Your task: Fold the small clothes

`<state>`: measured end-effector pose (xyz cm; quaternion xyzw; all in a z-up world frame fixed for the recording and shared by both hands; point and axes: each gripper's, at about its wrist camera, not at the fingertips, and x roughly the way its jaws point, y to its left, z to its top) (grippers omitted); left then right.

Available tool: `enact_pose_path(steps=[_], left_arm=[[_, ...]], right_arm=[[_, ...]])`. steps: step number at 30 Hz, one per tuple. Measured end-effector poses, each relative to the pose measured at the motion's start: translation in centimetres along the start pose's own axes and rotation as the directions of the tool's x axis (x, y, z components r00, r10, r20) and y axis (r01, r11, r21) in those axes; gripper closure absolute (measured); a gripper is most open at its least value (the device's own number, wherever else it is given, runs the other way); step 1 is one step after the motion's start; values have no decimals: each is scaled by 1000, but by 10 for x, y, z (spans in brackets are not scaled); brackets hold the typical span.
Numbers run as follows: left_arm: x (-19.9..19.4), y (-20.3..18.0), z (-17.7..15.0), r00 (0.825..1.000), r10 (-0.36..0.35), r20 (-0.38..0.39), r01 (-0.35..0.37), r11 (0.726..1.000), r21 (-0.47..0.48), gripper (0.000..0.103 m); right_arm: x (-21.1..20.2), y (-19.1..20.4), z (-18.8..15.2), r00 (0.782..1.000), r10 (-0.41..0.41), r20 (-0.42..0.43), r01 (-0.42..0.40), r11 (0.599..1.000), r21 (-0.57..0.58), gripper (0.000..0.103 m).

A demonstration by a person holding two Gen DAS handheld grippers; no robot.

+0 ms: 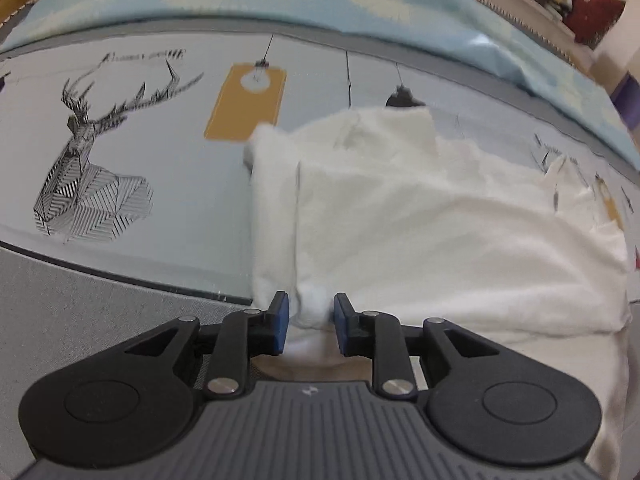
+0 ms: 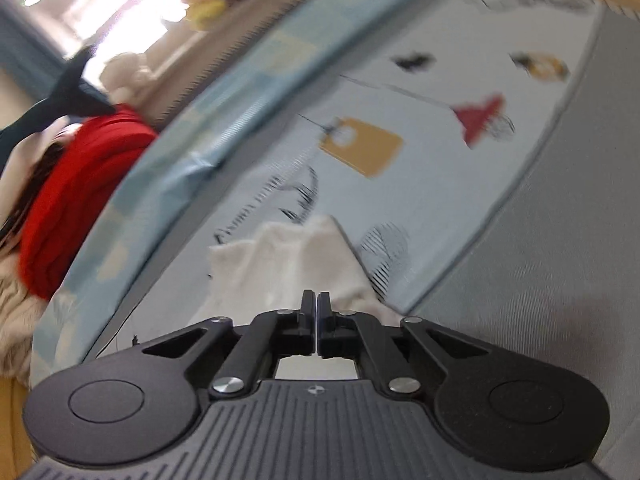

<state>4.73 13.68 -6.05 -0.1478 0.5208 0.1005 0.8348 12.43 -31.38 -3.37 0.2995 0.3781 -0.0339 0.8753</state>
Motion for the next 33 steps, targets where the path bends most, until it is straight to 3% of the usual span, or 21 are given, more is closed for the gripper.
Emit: enact_pose_path(steps=[5,7,10,13,16,20,25,28,29,33], left_arm=[[-17,6,5,999,-31,28,32,999,-21,76],[-27,3,7,998,-39,56,39,999,-2,76],[-33,1,7,997,-29,72,28,999,17,75],[-36,4,9,997,-19,78,18,1000,14,75],[-37,8,12,996,-18,82,18,1000,2,75],[-37,14,15,996,-16,87,17,1000,-11,75],[-37,17,17,996,-14,92,15,1000,-15,75],[-38,19,19,995,-11,94,14,1000,-23,75],[-38,19,19,995,-11,96,14,1000,-25,75],[-40,15,18,995,-27,99,28,1000,-10,75]], right_arm=[[-9,15,15,999,32,28,-29,993,-113,98],[6,25,22,1000,18,8,-16,979,-201,90],[33,39,34,1000,-13,-27,6,962,-272,89],[61,55,41,997,-31,-67,4,929,-369,85],[83,65,43,992,-56,-115,0,896,-444,68],[98,73,40,985,-110,-130,26,850,-526,66],[114,74,35,973,-153,-170,25,809,-587,69],[121,84,29,962,-195,-192,16,741,-672,101],[121,87,32,964,-203,-172,31,726,-687,101],[115,86,57,982,-155,-109,59,797,-601,101]])
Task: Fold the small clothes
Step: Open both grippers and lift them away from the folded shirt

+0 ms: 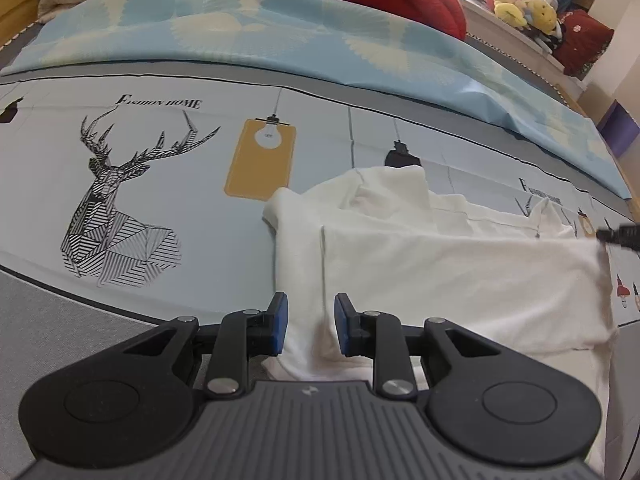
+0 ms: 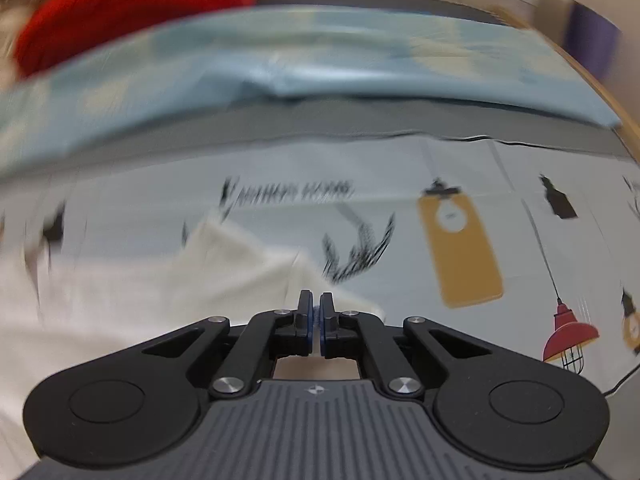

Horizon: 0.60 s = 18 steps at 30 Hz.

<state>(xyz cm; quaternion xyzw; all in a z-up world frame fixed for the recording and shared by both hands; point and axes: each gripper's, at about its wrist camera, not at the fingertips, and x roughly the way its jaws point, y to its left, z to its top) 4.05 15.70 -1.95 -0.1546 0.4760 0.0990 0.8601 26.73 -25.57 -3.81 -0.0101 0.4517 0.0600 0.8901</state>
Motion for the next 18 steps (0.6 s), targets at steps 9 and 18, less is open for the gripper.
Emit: enact_pose_path(steps=[9,18], left_arm=[[4,-4,-2,999,-37,-6,37,999,7,75],[37,-4,-22,995,-28,-100,34,998,58,76]], right_arm=[[-32,-8,-9,984,-93,149,80,993,92,96],[-42,-24,-115,1000,11,8,-11,997,78,89]])
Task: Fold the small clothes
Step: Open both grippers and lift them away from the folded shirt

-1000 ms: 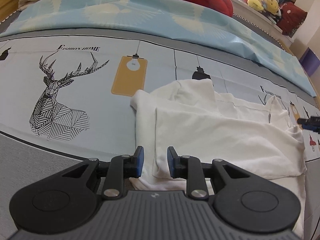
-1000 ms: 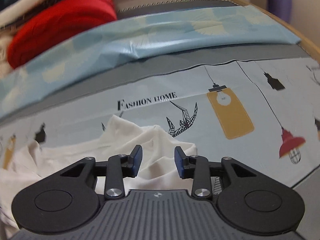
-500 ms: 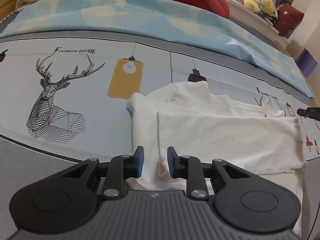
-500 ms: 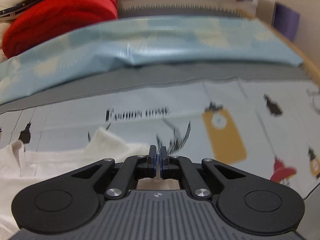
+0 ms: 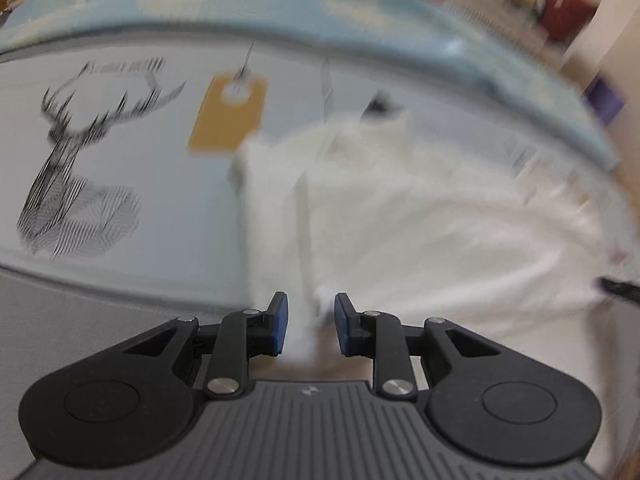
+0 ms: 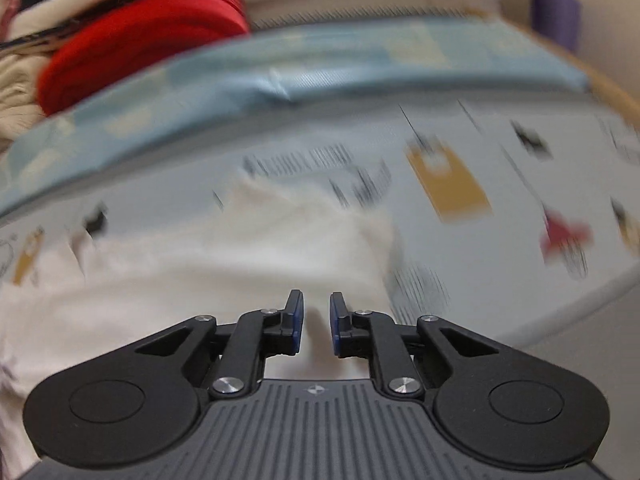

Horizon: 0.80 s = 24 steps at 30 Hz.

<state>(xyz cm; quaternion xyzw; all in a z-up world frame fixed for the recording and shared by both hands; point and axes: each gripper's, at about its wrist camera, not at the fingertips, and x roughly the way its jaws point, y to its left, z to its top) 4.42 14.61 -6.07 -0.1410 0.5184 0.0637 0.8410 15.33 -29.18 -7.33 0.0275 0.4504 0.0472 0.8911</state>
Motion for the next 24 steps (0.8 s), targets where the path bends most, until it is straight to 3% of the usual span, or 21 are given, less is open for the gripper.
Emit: enact_pose_path(steps=[2,5,7,9,10,11,13,16,21,24], left_arm=[[-5,0,-1,1000,-8,13,8,1000,6,76],[-22,-5,3,996,-37,85,35,999,18,74],[-17,-7,2,997,-33,73,32,999,19,73],[-3,-9,-4,1000,23,-3,-23,999,35,73],[-3,-12,-8,998,54,-20,-53,997,56,78],[-16,-18,-10,996,85,6,-85,993,80,77],[-57,-33,-12,986,110,125,-126,984,126,73],[-120,-46,-27,957,95,273,-139,979,146,64],[-191,-49,-78,928,93,360,-149,980,132,64],[-219,-47,-136,924,86,372,-156,974,164,64]], right_arm=[[-1,-18,-12,999,-47,-10,47,998,44,89],[-16,-32,-14,999,20,36,-24,993,112,87],[-16,-34,-15,996,60,64,-67,992,109,80],[4,-44,-20,998,-32,-45,37,993,110,70],[3,-53,-23,999,-24,-47,32,985,169,60],[-5,-61,-24,999,-3,-35,12,968,249,61],[-32,-61,-23,1000,-5,2,4,958,287,61],[-91,-50,-29,994,23,106,-45,975,216,61],[-191,-51,-65,972,79,221,-121,975,186,61],[-235,-58,-101,964,81,253,-125,979,162,61]])
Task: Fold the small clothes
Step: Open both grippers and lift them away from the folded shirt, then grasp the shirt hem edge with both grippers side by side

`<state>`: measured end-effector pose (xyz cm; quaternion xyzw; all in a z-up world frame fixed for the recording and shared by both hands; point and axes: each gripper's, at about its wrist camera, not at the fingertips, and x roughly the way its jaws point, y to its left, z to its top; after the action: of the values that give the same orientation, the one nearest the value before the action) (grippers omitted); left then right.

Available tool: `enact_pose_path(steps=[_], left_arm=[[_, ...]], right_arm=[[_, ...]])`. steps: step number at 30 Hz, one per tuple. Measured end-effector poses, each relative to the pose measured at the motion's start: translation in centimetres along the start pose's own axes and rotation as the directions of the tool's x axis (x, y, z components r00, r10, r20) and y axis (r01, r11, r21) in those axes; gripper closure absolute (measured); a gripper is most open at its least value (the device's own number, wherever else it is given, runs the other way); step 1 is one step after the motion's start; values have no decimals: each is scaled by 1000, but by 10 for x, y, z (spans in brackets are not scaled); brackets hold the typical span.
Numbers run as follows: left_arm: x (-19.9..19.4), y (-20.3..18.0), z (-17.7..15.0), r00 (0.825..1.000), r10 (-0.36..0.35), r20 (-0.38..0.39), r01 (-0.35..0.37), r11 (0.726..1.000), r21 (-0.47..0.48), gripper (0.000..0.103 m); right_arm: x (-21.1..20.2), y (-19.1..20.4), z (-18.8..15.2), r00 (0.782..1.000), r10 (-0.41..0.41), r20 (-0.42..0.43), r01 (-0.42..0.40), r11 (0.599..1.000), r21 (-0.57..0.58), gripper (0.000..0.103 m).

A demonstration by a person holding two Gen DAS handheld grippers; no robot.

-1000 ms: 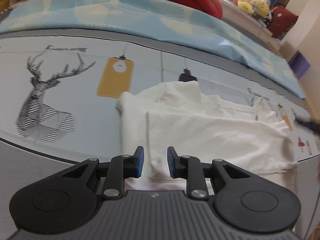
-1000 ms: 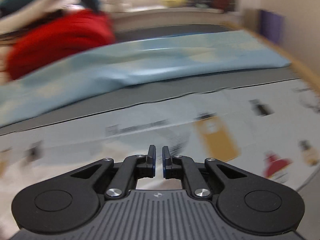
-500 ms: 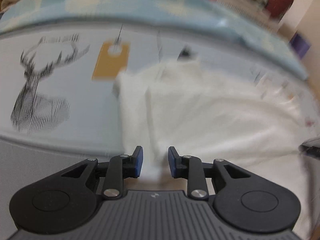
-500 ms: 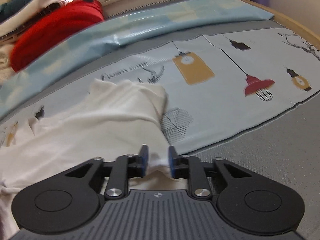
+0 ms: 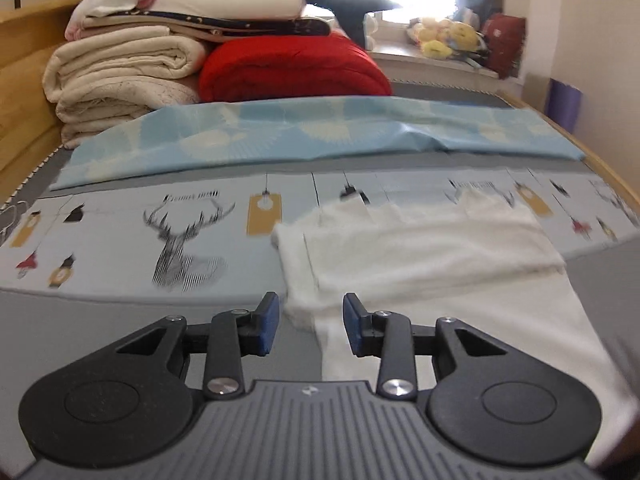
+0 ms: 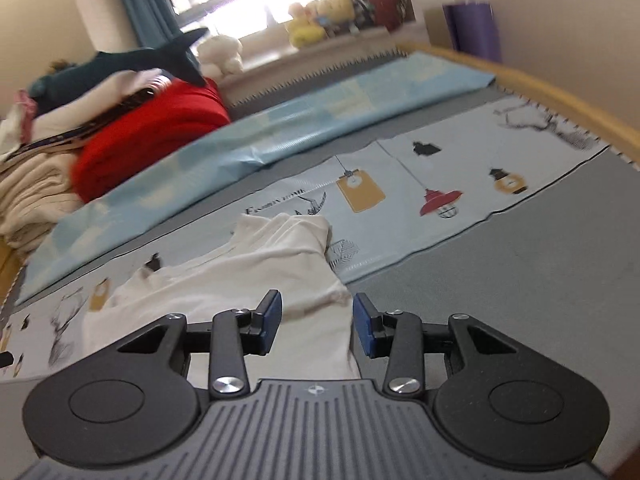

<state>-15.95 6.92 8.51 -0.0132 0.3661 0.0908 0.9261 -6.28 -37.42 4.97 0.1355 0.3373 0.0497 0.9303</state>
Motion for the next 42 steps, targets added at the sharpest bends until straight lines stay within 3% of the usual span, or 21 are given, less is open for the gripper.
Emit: enact_pose_path(steps=[4,7,10,14,24,31,39,42], left_arm=[[-35,-6,-73,998,-7,-55,7,1000,6,64],[-46,-11,-126,993,1,-115,-2,1000,-10,64],[-45,-14,-149,982,-10,-187,3,999,-36,64],[-39,-10,-158,978,27,-205,-32,999,-19,64],[-27,2,-155,970,33,-242,-56,994,-89,64],[-15,3,-156,964,-34,-264,-6,988,-152,55],[7,6,-164,932,-118,-343,30,968,-251,54],[13,3,-167,924,-116,-363,25,969,-246,54]], right_arm=[[-40,-16,-52,1000,-25,-18,25,1000,-13,61],[-40,-20,-87,992,-64,-106,60,997,-43,61],[-38,-18,-98,988,-78,-133,68,995,-78,62],[-24,-24,-111,966,-139,-217,123,989,-86,62],[-21,-31,-133,943,-206,-261,176,975,-133,62],[-12,-38,-133,934,-220,-282,198,975,-104,62],[3,-57,-138,906,-233,-353,242,970,-19,62],[9,-60,-141,896,-227,-383,243,970,-7,62]])
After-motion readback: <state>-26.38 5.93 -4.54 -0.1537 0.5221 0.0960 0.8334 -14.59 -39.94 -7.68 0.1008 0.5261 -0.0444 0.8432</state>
